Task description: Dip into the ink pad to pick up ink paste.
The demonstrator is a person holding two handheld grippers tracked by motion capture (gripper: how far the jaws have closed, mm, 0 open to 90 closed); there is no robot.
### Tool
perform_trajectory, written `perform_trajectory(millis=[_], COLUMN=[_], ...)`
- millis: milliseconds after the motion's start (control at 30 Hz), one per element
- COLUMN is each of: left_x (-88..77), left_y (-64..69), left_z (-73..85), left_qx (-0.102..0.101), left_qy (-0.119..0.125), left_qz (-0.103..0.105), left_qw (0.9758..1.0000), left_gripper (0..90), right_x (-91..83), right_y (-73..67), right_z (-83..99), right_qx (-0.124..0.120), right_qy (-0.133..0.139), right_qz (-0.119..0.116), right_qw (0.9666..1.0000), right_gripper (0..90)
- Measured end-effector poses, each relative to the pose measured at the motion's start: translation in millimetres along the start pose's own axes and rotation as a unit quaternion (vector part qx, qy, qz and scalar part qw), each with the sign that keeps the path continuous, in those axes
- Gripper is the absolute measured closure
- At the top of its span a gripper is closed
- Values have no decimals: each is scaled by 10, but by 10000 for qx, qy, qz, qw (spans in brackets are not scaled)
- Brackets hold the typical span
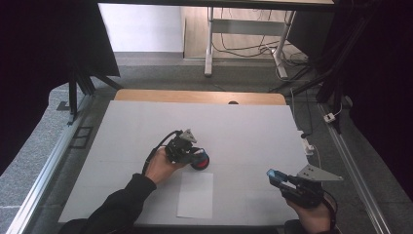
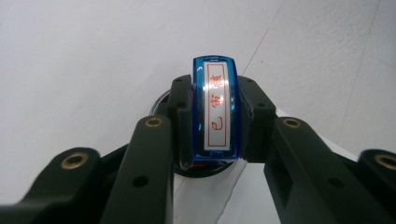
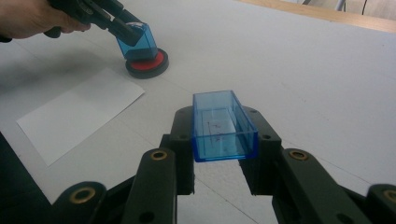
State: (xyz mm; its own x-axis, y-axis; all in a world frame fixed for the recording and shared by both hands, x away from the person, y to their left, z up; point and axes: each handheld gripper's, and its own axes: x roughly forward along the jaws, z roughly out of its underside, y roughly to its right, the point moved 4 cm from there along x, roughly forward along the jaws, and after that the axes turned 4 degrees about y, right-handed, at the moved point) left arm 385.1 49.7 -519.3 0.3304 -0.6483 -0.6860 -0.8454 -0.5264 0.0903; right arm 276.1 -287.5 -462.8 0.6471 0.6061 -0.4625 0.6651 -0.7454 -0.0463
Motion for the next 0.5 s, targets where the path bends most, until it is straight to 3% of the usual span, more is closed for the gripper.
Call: perform_trajectory(millis=[167,500], left_x=[22,41], left_y=[-17,36], left_z=[6,-26], left_qx=[-31,218], left_qy=[-22,-206], left_qz=[-51,-205], left_qw=[10000,9993], left_gripper=[698,700], right_x=[-2,0], right_y=[0,0], right_z=[1,1], right_qx=[3,6], right_qy=[0,-5], right_qz=[2,4], right_qw=[10000,10000], right_gripper=[686,686])
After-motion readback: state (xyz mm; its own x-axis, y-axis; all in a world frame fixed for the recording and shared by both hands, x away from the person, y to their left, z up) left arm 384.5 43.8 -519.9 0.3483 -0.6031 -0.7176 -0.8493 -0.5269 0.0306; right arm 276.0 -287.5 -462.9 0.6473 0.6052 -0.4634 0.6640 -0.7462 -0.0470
